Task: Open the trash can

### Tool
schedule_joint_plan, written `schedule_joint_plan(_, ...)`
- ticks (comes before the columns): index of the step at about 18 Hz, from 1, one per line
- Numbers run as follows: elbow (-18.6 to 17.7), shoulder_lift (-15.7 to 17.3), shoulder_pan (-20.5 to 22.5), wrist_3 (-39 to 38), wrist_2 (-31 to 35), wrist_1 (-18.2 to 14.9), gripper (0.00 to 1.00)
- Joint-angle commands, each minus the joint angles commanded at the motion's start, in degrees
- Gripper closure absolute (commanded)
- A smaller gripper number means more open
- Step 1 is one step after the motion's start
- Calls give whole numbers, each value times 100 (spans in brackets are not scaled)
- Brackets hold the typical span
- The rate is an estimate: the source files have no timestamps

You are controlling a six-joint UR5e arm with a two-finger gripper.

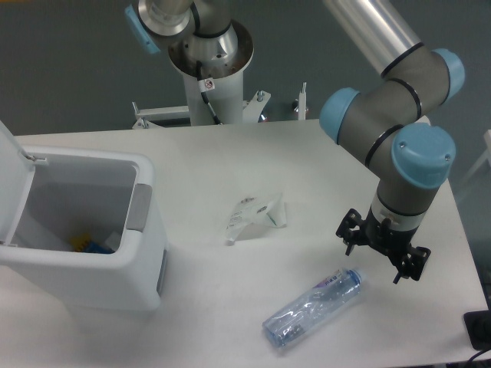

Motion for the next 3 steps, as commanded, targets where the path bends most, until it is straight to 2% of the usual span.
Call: schedule_joint_plan(3,-9,-27,9,1,37,9,0)
